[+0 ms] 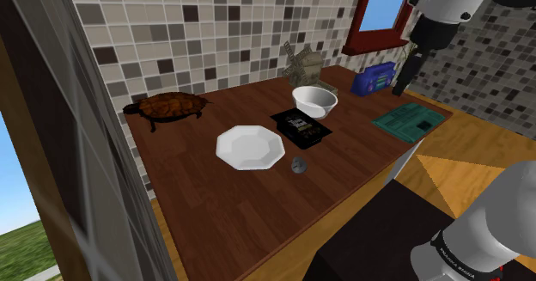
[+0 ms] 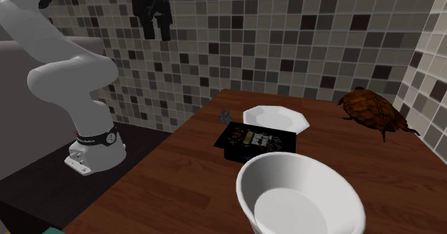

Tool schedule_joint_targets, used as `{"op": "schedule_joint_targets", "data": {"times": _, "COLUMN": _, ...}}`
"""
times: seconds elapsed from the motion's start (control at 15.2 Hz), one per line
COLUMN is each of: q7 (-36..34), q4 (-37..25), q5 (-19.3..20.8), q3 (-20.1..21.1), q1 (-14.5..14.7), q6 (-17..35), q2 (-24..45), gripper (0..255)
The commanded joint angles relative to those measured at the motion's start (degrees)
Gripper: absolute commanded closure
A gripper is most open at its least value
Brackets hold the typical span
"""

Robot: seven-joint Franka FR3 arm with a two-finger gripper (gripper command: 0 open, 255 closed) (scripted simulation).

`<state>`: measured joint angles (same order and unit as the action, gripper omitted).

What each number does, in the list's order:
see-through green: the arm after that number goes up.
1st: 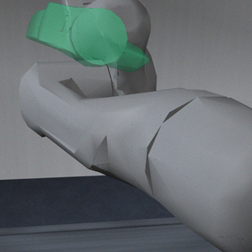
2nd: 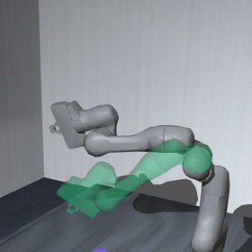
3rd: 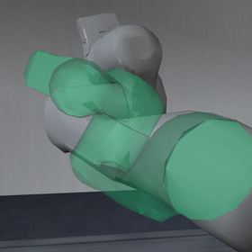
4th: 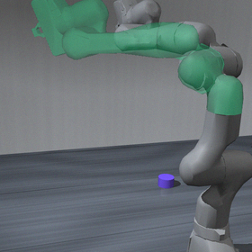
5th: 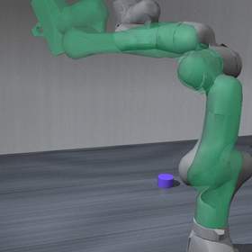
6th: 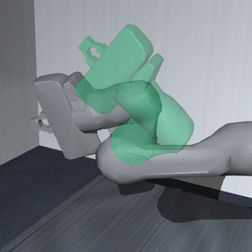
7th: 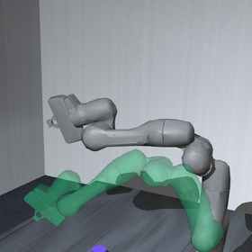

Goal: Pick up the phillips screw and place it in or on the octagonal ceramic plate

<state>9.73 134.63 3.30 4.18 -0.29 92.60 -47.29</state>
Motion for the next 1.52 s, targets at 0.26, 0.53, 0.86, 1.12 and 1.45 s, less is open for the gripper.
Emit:
{"op": "schedule_joint_targets", "data": {"times": 0.26, "q7": -2.0, "q4": 1.7, "q5": -1.2, "q3": 2.7, "q1": 1.1, "q6": 5.1, "q2": 5.4, "gripper": 0}}
{"op": "schedule_joint_targets", "data": {"times": 0.53, "q7": -4.0, "q4": 2.4, "q5": -2.1, "q3": 5.4, "q1": 2.0, "q6": 10.2, "q2": 11.7, "gripper": 0}}
{"op": "schedule_joint_targets", "data": {"times": 0.86, "q7": -6.6, "q4": 1.8, "q5": -2.4, "q3": 8.8, "q1": 2.8, "q6": 16.2, "q2": 20.7, "gripper": 0}}
{"op": "schedule_joint_targets", "data": {"times": 1.12, "q7": -9.0, "q4": 0.3, "q5": -1.8, "q3": 11.4, "q1": 3.4, "q6": 20.6, "q2": 28.6, "gripper": 0}}
{"op": "schedule_joint_targets", "data": {"times": 1.45, "q7": -12.5, "q4": -3.0, "q5": 0.2, "q3": 14.3, "q1": 4.1, "q6": 25.1, "q2": 39.2, "gripper": 0}}
